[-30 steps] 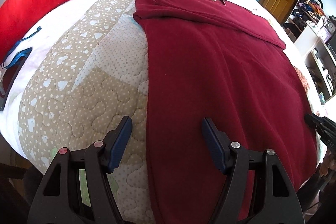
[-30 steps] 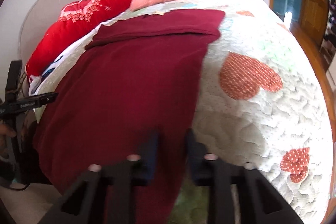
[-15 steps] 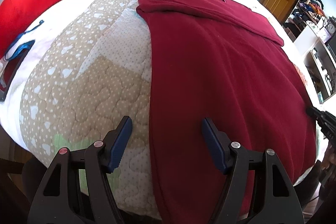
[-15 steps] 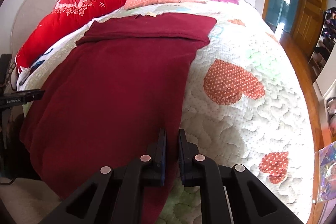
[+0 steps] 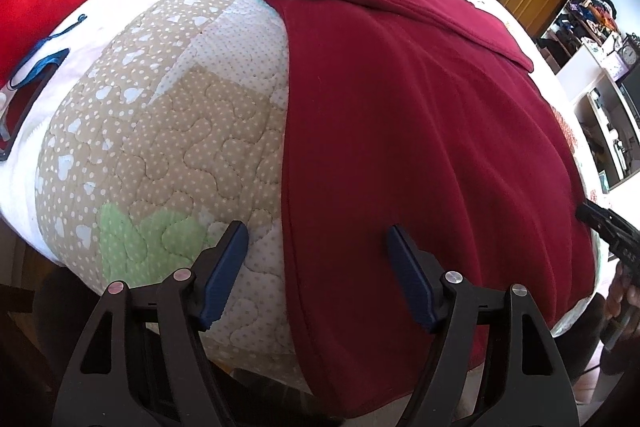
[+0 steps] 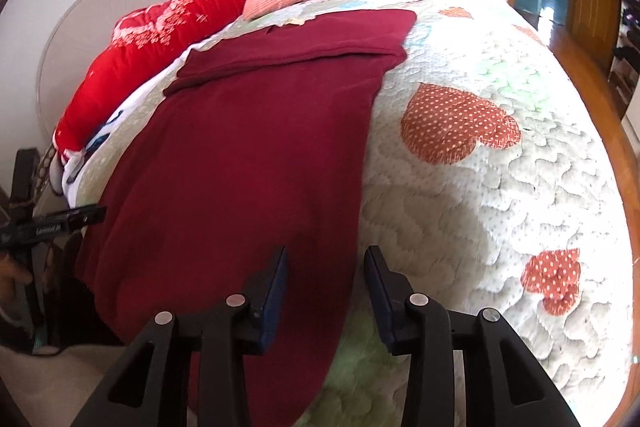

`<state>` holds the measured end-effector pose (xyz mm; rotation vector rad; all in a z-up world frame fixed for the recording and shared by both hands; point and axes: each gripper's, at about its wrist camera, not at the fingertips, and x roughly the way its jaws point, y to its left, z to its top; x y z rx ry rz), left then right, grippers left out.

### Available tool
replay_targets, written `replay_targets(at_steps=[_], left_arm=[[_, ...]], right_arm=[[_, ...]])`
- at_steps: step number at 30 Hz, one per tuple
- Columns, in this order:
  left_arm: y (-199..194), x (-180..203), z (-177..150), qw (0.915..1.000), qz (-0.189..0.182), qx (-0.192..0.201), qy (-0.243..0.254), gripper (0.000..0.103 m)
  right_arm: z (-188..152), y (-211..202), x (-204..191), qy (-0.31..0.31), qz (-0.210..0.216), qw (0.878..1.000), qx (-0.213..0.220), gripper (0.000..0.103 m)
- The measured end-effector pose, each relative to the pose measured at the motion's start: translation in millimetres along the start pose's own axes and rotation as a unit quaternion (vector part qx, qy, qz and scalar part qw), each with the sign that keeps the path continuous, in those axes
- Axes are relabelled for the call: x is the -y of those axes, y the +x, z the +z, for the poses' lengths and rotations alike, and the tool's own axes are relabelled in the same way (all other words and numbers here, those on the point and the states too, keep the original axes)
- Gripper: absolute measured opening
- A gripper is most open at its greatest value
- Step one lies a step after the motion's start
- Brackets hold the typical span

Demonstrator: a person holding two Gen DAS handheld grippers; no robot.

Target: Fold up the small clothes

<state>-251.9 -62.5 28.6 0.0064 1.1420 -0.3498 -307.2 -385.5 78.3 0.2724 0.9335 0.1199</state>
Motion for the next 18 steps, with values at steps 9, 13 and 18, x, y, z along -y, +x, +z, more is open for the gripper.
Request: replay_targets(at_steps=[9,13,18], left_arm=[[3,5,-2,0.9999,0.011,0.002,0.008,0.076],[3,9,-4,0.9998,0.015,0.0,0.012,0.079],[2,9,-6,0.9998,0.015,-0.008,0.007,0.079]], right_arm=[[-10,-1,-2,0.004,0.023,1.0,-0.003,0.042],[-13,2,-14,-0.032,0.013,0.999,0.003,0.041],[-11,-2,-16,-0.043,-0.022,0.999,-0.001,0.011]])
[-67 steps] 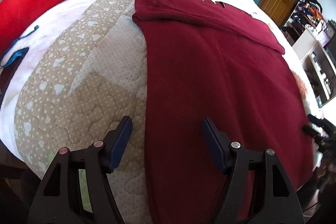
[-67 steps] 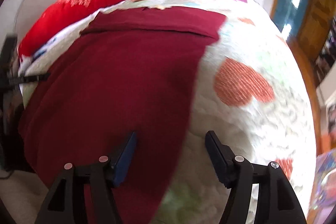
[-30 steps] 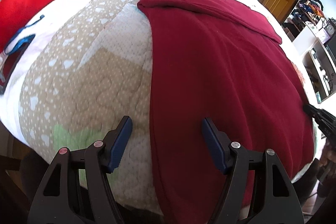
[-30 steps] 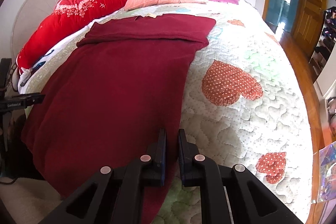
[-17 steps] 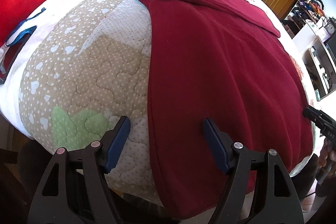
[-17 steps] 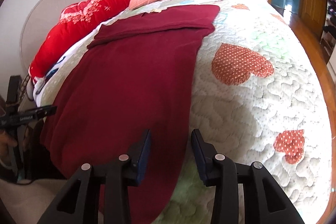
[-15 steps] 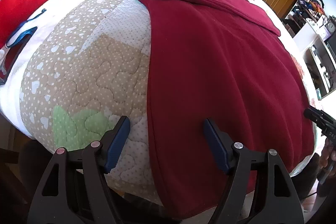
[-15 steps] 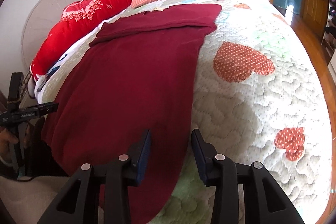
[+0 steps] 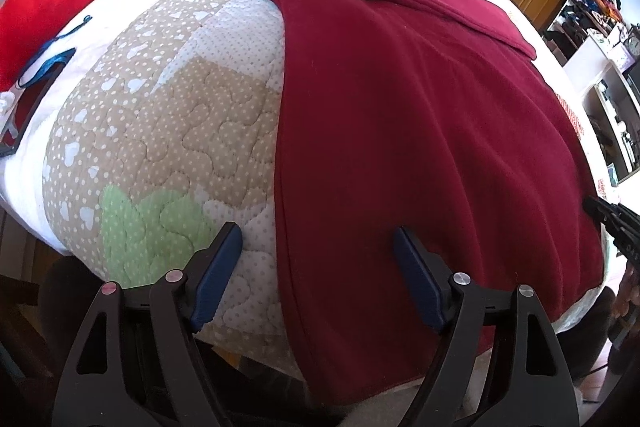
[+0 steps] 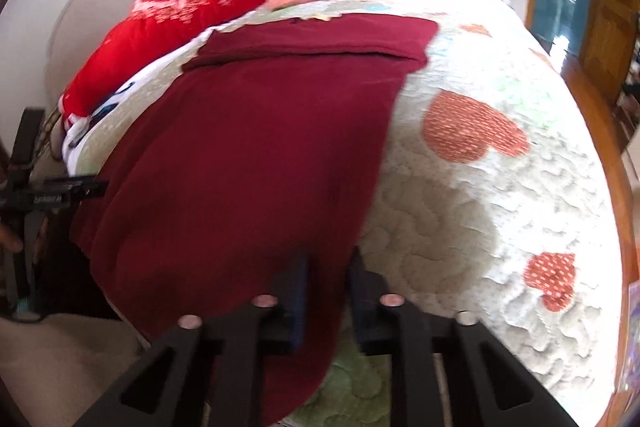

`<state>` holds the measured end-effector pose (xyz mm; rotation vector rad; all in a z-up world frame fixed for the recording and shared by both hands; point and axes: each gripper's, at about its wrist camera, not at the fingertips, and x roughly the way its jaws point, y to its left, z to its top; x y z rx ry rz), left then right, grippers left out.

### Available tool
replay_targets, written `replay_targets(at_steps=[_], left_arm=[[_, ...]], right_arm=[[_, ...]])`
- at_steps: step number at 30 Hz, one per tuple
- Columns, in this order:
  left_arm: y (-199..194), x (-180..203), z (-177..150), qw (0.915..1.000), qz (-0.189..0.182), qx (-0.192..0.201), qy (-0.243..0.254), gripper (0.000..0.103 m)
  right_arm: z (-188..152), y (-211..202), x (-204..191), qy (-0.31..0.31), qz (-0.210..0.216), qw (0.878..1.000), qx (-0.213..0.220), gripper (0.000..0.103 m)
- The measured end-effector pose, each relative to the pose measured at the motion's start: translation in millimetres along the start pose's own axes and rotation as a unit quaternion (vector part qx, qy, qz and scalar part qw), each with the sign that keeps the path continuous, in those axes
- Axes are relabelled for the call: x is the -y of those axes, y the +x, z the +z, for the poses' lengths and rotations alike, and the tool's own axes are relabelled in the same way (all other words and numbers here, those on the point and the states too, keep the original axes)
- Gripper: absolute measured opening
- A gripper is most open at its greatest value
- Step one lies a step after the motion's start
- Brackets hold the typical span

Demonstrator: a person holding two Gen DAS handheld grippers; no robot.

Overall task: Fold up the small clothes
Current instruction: 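Grasp the hem end of the sweater strip with both grippers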

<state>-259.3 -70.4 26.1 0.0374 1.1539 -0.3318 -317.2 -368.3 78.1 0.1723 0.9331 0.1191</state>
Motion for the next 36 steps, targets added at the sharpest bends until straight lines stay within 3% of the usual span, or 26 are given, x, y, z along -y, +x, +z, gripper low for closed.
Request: replay_targets(at_steps=[7,12,22,33,35,36], left_arm=[[-8,-5,-16,0.9996,-0.013,-0.021,-0.012,0.079],[-10,-12,-31,0.9987,-0.027,-0.025,-0.036,0.079],[-1,-13,-38,0.9963,-0.049,-0.052,-0.05,0.093],[0,-21,-32,0.9951,-0.059,-0.042,-0.066,0.093],[-2,-22,-33,0.9957,-0.055,-0.039,-0.063,0.089],[-4,-25,-34,0.9959,-0.051,-0.038,-0.064,0.081]], right_arm=[[-6,-7,13,0.032,0.031,0.999,0.005,0.011],[-18,-14,24,0.07,0.097,0.993,-0.007,0.039],[-41,-17,21,0.056,0.182,0.981,-0.03,0.045],[-57,-8,31,0.116,0.284,0.952,-0.024,0.045],[-56,-4,28,0.122,0.297,0.947,-0.023,0.045],[-55,-4,27,0.12,0.303,0.945,-0.024,0.045]])
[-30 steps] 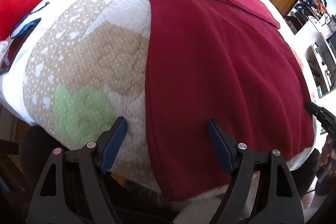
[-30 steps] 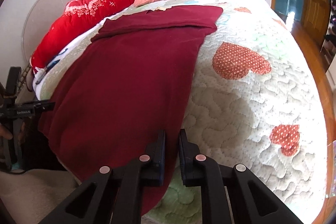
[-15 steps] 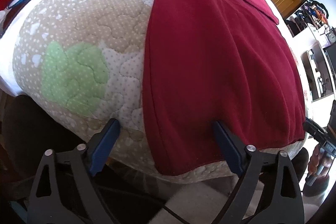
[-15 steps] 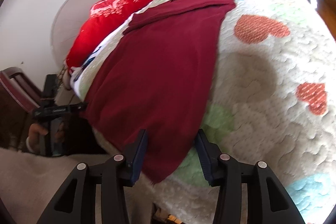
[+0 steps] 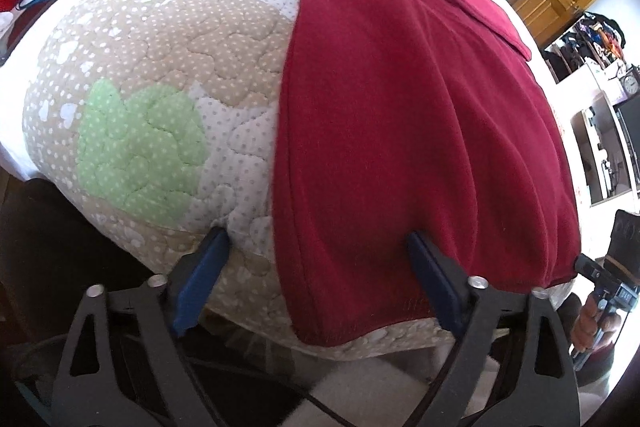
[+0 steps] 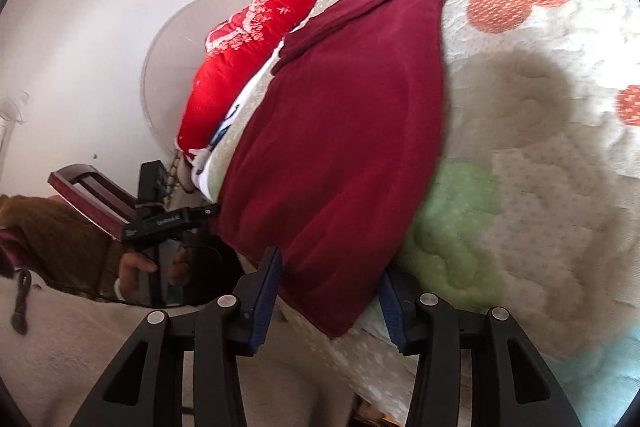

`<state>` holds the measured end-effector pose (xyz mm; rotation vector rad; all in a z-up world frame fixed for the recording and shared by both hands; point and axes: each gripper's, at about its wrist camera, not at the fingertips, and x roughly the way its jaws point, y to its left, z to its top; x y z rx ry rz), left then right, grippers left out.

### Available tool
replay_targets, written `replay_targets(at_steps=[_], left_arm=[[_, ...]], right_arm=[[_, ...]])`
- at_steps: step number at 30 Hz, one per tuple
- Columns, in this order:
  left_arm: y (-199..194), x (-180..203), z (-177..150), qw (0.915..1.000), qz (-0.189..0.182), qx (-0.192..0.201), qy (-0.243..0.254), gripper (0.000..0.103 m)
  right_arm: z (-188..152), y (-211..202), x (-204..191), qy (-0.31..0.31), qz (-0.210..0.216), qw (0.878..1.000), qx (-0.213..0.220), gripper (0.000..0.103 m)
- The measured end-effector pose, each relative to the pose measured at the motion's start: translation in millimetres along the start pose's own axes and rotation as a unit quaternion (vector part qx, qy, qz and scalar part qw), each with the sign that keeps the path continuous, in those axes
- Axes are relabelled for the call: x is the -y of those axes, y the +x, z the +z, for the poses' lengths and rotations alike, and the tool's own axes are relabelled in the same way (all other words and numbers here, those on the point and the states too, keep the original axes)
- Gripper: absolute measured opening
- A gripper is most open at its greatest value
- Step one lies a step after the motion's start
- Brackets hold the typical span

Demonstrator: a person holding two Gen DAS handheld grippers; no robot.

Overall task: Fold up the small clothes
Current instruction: 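Grasp the hem end of the sweater strip with both grippers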

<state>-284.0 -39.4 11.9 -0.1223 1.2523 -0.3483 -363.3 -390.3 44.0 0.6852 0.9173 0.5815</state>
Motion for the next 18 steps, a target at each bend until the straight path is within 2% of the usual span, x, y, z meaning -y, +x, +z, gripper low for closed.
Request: replay_targets(at_steps=[1,2,3,4,6,7,8,14,18], left_arm=[[-1,-1,0,1.0,0.001,0.0,0.0,0.075],[-3,-4,-1,1.0,0.001,-0.001,-0.001,0.071],[-5,-5,-1,1.0,0.001,-0.001,0.0,0.063],[-7,-7,-2,1.0,0.001,-0.002,0.002,0.051],[-15,-10,-2,0.9999,-0.008,-0.006,0.004,0.034],[-18,-12,-2,0.9999,-0.014,-0.009,0.004,0.015],[-22,-13,-1,0.9992,-0.037,-0.015,0.002,0.01],[-34,1,8,0.9964,-0.077,-0.015,0.032,0.007],[-56,2,30,0.9924,-0.12,0.016,0.025,0.006]], right_arm=[[1,3,-2,-0.003,0.005,1.0,-0.005,0.045],[2,5,-3,-0.005,0.009,1.0,-0.007,0.04],[2,8,-3,-0.003,0.016,1.0,-0.008,0.034],[3,11,-1,0.007,0.026,1.0,-0.008,0.031],[7,15,1,0.023,0.034,0.999,-0.004,0.024],[8,16,1,0.026,0.039,0.999,-0.003,0.024],[9,16,-1,0.025,0.044,0.999,-0.001,0.023],[22,17,-27,-0.006,0.062,0.998,0.029,0.017],[39,9,-40,-0.022,0.082,0.995,0.061,0.016]])
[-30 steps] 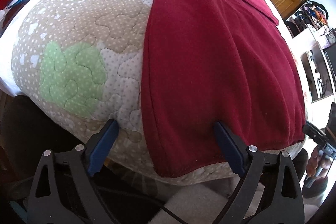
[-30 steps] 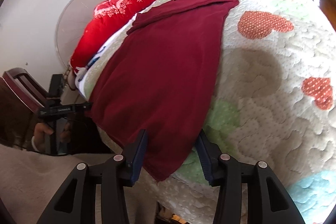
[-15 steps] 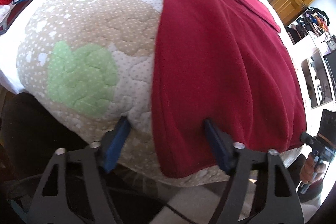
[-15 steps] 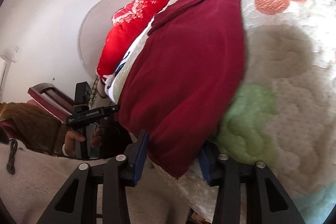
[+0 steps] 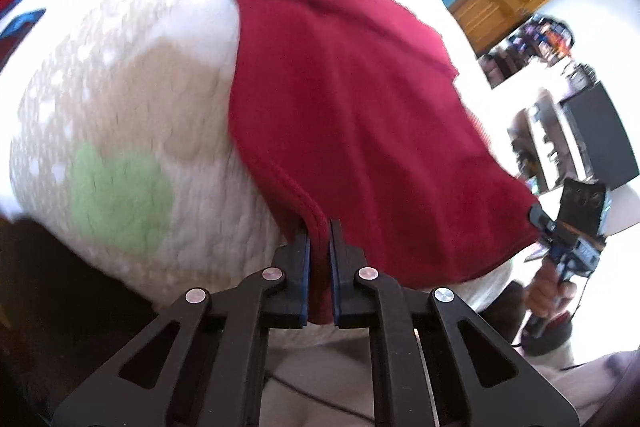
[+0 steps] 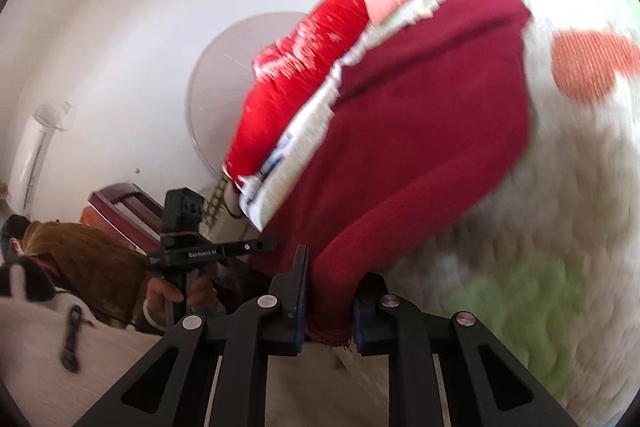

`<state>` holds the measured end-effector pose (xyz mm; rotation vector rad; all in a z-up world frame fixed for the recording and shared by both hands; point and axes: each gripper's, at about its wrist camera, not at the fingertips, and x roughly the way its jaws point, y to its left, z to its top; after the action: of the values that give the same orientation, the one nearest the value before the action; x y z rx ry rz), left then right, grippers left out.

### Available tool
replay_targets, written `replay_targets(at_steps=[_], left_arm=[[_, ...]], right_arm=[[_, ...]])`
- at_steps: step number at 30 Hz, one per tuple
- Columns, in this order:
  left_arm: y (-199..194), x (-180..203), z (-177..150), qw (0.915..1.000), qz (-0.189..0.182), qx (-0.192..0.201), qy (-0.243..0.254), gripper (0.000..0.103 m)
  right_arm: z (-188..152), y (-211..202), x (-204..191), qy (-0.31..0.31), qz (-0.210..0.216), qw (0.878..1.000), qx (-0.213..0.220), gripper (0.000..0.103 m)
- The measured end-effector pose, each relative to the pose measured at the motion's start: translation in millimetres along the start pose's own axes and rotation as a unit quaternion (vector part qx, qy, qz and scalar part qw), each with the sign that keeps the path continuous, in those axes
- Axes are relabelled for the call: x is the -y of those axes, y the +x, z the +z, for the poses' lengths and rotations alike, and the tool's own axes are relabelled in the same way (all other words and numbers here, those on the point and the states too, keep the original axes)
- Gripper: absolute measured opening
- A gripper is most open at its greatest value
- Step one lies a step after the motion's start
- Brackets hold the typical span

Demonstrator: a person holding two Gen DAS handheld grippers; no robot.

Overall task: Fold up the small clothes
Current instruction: 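Lift the hem with both grippers and fold it toward the collar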

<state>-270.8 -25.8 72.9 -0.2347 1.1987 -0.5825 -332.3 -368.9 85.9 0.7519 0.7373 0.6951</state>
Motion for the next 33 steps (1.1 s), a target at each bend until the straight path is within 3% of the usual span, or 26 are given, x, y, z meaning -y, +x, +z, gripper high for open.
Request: replay_targets(at_steps=[5,11,17,21,27,30,33], left_arm=[[-19,-4,46,0.9979,-0.026,0.059,-0.008,0.006],[-18,-12,120,0.9883,-0.033,0.147,-0.023,0.006],[9,-19,195,0.9837,-0.01,0.177,-0.03,0.006],[37,-21,241,0.9829,0.006,0.18,-0.036,0.006],[65,-27,286,0.9822,0.032,0.181,-0.041,0.006],[95,-38,315,0.9869,0.02,0.151,-0.053,0.006],[115,-54,327,0.9886,0.015,0.122,-0.087,0.01]], right_arm=[[40,-12,-3,-0.015,0.016,0.998,0.066,0.016],[105,-7,2,-0.034,-0.011,0.992,0.117,0.016],[176,9,23,-0.031,-0.046,0.989,0.138,0.016],[220,32,43,-0.03,-0.089,0.987,0.129,0.015],[276,57,79,-0.014,-0.111,0.985,0.13,0.015],[301,68,106,0.0,-0.143,0.981,0.134,0.015],[319,91,143,0.056,-0.187,0.976,0.095,0.023]])
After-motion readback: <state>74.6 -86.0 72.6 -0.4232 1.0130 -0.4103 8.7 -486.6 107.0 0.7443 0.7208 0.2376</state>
